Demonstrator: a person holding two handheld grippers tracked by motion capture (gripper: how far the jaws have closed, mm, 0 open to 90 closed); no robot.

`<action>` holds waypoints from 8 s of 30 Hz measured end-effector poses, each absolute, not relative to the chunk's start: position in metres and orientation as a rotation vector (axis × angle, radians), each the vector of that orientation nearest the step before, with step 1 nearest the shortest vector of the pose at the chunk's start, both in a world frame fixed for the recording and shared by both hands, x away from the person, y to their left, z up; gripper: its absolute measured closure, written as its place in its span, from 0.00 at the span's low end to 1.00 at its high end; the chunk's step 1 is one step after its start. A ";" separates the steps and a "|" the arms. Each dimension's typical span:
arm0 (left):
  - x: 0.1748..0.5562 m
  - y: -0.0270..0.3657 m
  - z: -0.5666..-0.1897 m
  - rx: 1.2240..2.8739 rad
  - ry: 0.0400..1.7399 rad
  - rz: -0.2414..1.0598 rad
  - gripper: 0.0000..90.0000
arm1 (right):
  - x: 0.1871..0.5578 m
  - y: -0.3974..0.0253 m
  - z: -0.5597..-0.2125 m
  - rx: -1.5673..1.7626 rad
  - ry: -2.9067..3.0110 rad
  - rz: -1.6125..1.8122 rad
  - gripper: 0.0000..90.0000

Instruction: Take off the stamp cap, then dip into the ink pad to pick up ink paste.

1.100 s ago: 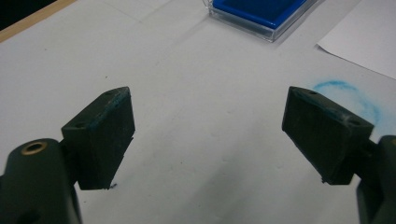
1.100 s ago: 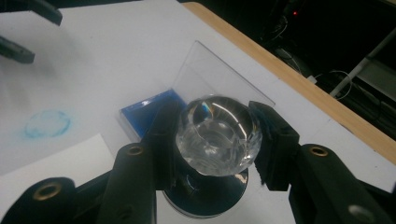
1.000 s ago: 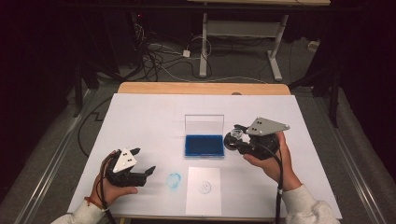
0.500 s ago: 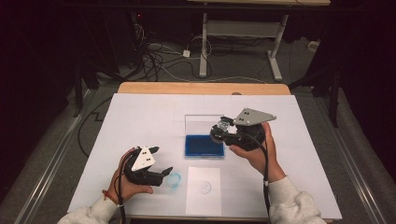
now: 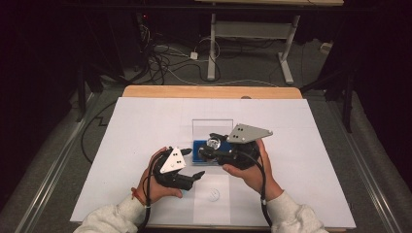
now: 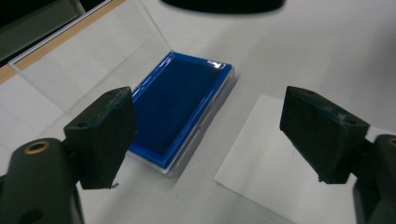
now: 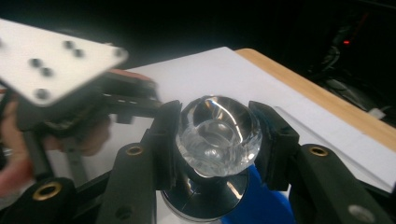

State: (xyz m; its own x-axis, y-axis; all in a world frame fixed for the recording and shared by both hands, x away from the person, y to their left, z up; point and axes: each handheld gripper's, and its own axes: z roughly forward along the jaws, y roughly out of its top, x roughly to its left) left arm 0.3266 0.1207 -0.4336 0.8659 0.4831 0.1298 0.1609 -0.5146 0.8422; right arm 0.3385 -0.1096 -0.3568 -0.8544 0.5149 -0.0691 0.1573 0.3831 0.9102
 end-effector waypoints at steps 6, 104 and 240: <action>0.328 0.116 -0.431 2.079 0.447 0.422 0.24 | 0.331 -0.101 -0.363 0.557 2.336 1.476 0.63; 0.330 0.192 -0.435 2.179 0.605 0.524 0.41 | 0.309 -0.171 -0.371 0.677 2.191 1.365 0.63; 0.295 0.241 -0.454 2.179 0.674 0.465 0.40 | 0.420 -0.060 -0.430 0.749 2.530 0.999 0.63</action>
State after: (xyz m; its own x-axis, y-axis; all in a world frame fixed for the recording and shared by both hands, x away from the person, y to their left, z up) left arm 0.2949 0.2405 -0.4538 0.7913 0.6024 0.1047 0.3120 -0.5451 0.7782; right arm 0.4198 -0.0600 -0.4296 -0.8119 0.5753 -0.0988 0.3526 0.6183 0.7024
